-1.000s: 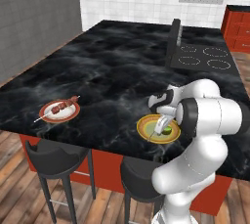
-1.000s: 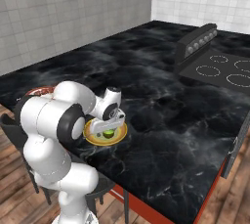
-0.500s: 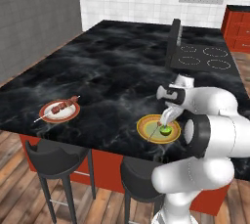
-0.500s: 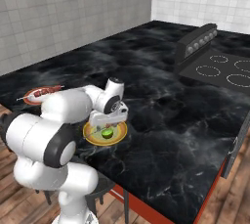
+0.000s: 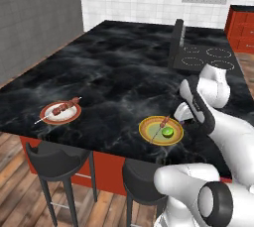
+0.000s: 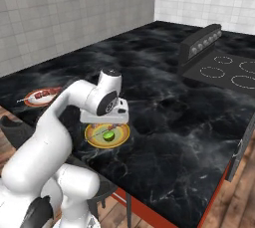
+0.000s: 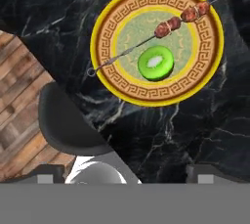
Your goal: Pick up the kiwi and apple from the fridge and place one fruit on each plate on the dining counter.
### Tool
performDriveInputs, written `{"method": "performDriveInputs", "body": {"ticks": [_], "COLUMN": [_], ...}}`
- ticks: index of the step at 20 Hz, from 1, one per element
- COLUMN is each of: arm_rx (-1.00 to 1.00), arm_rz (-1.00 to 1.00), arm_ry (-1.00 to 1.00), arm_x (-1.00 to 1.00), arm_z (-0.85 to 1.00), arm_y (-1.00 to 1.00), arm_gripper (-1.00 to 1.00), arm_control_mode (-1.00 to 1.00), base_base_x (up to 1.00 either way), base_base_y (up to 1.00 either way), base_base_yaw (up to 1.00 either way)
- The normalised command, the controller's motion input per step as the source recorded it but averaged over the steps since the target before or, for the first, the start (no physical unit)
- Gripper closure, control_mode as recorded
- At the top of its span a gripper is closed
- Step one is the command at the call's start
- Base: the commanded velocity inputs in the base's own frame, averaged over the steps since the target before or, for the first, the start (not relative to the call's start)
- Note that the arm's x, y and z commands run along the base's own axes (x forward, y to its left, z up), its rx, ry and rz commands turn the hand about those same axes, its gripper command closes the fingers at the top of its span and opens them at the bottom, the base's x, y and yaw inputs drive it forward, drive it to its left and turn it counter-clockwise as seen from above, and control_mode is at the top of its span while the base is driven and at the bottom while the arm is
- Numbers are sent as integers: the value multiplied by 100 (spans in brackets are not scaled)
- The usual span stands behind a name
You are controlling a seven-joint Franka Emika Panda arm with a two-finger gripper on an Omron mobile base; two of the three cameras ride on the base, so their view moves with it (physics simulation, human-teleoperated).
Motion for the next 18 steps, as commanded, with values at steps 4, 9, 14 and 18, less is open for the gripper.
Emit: {"method": "performDriveInputs", "body": {"ticks": [4,9,14,18], "arm_rx": [0,0,-7,-11], "arm_rz": [-23,-15,-17,-18], "arm_ry": [-2,-13,-27,-21], "arm_x": [-100,-100,-100,-100], "arm_z": [90,81,57,43], "arm_y": [0,9,26,43], "arm_gripper": [-100,-100,-100,-100], "arm_control_mode": [-100,-100,-100,-100], "base_base_x": [0,0,0,0], "base_base_y": [0,0,0,0], "base_base_yaw": [0,0,0,0]}}
